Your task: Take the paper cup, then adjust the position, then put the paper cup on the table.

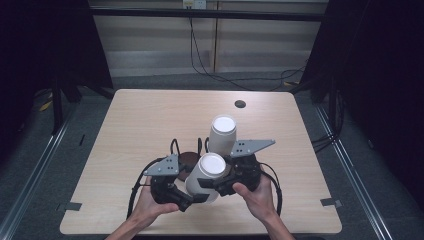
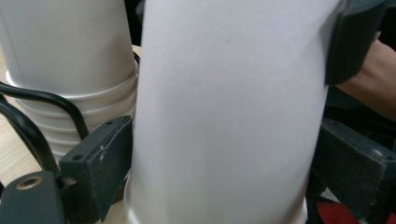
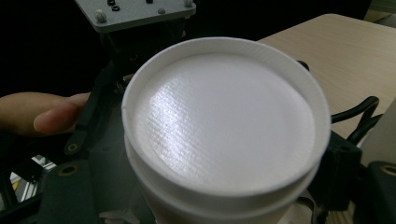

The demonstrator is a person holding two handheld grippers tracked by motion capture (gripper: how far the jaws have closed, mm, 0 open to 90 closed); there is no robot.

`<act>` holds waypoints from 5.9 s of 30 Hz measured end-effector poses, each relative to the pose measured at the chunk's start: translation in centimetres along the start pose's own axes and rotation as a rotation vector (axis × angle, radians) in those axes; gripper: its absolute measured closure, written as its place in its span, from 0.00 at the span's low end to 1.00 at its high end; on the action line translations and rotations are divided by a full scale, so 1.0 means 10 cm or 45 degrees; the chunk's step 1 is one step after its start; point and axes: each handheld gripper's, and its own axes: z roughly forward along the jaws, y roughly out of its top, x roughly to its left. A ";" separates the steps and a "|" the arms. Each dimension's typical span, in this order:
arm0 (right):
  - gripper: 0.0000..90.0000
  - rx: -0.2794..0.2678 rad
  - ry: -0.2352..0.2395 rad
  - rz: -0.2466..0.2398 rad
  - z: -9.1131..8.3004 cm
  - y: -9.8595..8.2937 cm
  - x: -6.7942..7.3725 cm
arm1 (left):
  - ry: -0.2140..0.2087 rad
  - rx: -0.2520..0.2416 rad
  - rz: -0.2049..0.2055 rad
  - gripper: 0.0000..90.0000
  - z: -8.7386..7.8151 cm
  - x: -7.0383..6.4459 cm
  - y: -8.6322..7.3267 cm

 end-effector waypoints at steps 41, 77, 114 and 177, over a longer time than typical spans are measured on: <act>0.16 0.027 0.072 0.043 0.07 -0.11 -0.07 | 0.002 0.222 -0.040 0.19 -0.08 0.03 -0.04; 0.16 0.341 0.073 -0.080 0.10 -0.25 -0.15 | 0.052 0.703 0.012 0.19 -0.12 0.10 -0.01; 0.21 0.713 0.206 -0.179 0.26 -0.32 -0.31 | 0.103 1.060 0.114 0.19 0.02 0.10 0.27; 0.28 0.780 0.302 -0.212 0.51 -0.39 -0.17 | -0.124 1.057 0.201 0.15 0.34 -0.06 0.04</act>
